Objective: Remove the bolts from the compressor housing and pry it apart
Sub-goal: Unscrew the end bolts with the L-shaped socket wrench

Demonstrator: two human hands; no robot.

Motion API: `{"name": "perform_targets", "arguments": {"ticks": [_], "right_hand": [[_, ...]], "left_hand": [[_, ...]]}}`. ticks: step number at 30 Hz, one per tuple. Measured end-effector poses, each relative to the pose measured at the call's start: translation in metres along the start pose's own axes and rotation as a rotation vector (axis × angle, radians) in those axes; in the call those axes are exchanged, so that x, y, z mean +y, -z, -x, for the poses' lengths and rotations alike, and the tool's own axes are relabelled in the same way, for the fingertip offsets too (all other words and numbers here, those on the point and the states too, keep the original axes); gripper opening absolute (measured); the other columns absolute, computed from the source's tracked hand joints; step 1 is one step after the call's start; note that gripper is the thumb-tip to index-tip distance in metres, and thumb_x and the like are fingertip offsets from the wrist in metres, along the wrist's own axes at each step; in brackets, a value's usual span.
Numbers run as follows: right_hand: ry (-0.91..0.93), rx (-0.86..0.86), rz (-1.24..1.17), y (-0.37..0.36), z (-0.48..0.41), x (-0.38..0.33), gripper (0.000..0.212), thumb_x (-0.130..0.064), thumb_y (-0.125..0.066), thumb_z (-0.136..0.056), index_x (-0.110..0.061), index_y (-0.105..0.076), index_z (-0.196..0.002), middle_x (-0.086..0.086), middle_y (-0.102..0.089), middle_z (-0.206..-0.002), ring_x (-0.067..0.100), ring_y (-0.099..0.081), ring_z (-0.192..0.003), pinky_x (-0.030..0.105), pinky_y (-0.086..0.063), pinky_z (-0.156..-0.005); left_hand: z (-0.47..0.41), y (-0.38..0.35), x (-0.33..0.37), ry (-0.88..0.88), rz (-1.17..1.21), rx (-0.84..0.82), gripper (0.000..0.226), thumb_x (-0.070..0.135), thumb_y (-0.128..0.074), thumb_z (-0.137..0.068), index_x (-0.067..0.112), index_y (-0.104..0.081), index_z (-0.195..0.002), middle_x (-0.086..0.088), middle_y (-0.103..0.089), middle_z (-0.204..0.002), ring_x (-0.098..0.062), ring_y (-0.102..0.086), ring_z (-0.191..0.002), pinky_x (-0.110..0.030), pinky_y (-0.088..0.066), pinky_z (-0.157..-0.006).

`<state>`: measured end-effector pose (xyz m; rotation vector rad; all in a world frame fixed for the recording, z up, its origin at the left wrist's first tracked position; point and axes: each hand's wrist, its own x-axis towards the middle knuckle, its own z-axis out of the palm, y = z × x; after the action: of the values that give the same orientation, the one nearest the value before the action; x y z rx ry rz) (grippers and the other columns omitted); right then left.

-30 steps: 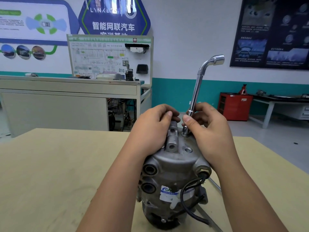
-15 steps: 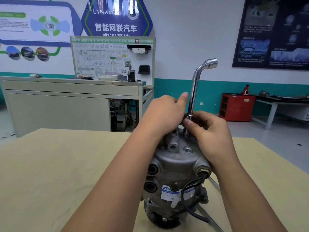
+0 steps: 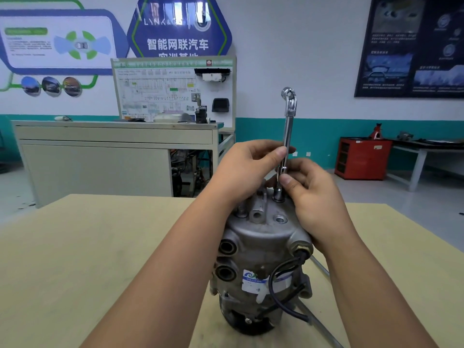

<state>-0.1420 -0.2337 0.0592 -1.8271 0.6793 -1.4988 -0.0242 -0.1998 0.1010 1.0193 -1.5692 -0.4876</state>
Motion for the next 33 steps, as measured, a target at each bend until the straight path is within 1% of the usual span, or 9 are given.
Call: {"name": "perform_targets", "arguments": {"ticks": [3, 10, 12, 17, 22, 24, 26, 28, 33], "right_hand": [[0.013, 0.011, -0.023, 0.000, 0.001, -0.001, 0.027, -0.002, -0.052, -0.093, -0.028, -0.058, -0.089, -0.004, -0.069, -0.090, 0.009, -0.065, -0.088, 0.028, -0.049, -0.084], [-0.015, -0.024, -0.146, 0.008, 0.002, 0.004, 0.012, -0.015, -0.063, -0.086, -0.027, -0.064, -0.088, -0.010, -0.069, -0.083, 0.006, -0.063, -0.084, 0.024, -0.049, -0.079], [-0.019, -0.034, -0.194, 0.011, 0.002, 0.005, 0.010, -0.024, -0.069, -0.076, -0.023, -0.065, -0.085, -0.014, -0.069, -0.076, 0.001, -0.062, -0.075, 0.018, -0.050, -0.071], [-0.026, 0.074, -0.188, 0.006, 0.002, 0.012, 0.013, -0.013, -0.074, -0.075, -0.021, -0.064, -0.076, -0.014, -0.067, -0.068, 0.000, -0.061, -0.068, 0.015, -0.049, -0.064], [-0.053, 0.073, -0.259, 0.004, 0.003, 0.016, 0.013, -0.007, -0.065, -0.082, -0.020, -0.066, -0.080, -0.012, -0.069, -0.070, 0.000, -0.063, -0.069, 0.014, -0.049, -0.066], [-0.072, 0.055, -0.264, 0.004, 0.003, 0.017, 0.013, -0.008, -0.062, -0.085, -0.019, -0.067, -0.083, -0.008, -0.071, -0.075, 0.004, -0.065, -0.074, 0.018, -0.050, -0.069], [-0.099, 0.042, -0.269, 0.004, 0.003, 0.017, 0.013, -0.010, -0.059, -0.088, -0.020, -0.068, -0.085, -0.004, -0.072, -0.081, 0.011, -0.066, -0.082, 0.026, -0.051, -0.074], [-0.121, 0.020, -0.309, 0.003, 0.004, 0.016, 0.016, -0.012, -0.057, -0.089, -0.020, -0.071, -0.085, 0.002, -0.073, -0.086, 0.020, -0.066, -0.088, 0.037, -0.052, -0.080], [-0.118, -0.041, -0.369, 0.002, 0.005, 0.014, 0.019, -0.022, -0.056, -0.082, -0.021, -0.075, -0.082, 0.009, -0.072, -0.089, 0.028, -0.063, -0.091, 0.051, -0.047, -0.091]], "left_hand": [[-0.001, 0.000, -0.001, -0.022, -0.026, -0.052, 0.018, 0.014, -0.055, -0.096, 0.022, -0.070, -0.102, 0.006, -0.071, -0.092, 0.004, -0.063, -0.087, -0.008, -0.047, -0.081], [0.001, 0.001, -0.002, -0.026, -0.071, -0.044, 0.012, 0.015, -0.060, -0.093, 0.021, -0.070, -0.092, 0.019, -0.068, -0.082, 0.016, -0.060, -0.076, 0.000, -0.040, -0.072], [0.001, 0.002, -0.002, -0.032, -0.096, -0.025, 0.012, 0.019, -0.063, -0.092, 0.028, -0.069, -0.086, 0.019, -0.068, -0.081, 0.014, -0.061, -0.077, 0.000, -0.041, -0.072], [0.000, 0.003, -0.005, -0.013, -0.157, 0.050, 0.001, 0.031, -0.070, -0.084, 0.032, -0.070, -0.084, 0.019, -0.068, -0.084, -0.001, -0.062, -0.094, -0.010, -0.043, -0.080], [-0.001, 0.001, -0.006, -0.029, -0.144, 0.049, 0.016, 0.026, -0.074, -0.082, 0.033, -0.063, -0.072, 0.031, -0.062, -0.063, 0.014, -0.056, -0.072, -0.001, -0.039, -0.069], [-0.001, 0.001, -0.006, -0.055, -0.128, 0.050, 0.017, 0.020, -0.073, -0.084, 0.029, -0.063, -0.073, 0.024, -0.065, -0.063, 0.014, -0.056, -0.067, -0.001, -0.040, -0.067], [-0.001, 0.000, -0.005, -0.052, -0.120, 0.022, 0.005, 0.018, -0.068, -0.087, 0.021, -0.069, -0.084, 0.013, -0.071, -0.079, 0.005, -0.063, -0.077, -0.007, -0.047, -0.072], [0.000, 0.000, -0.003, -0.037, -0.130, -0.028, 0.016, 0.018, -0.062, -0.092, 0.012, -0.071, -0.103, 0.001, -0.073, -0.096, -0.004, -0.066, -0.091, -0.013, -0.049, -0.081], [0.003, 0.002, -0.001, -0.036, -0.113, -0.091, 0.017, 0.011, -0.056, -0.095, 0.019, -0.070, -0.095, 0.011, -0.070, -0.086, 0.007, -0.061, -0.082, -0.008, -0.046, -0.081]]}}
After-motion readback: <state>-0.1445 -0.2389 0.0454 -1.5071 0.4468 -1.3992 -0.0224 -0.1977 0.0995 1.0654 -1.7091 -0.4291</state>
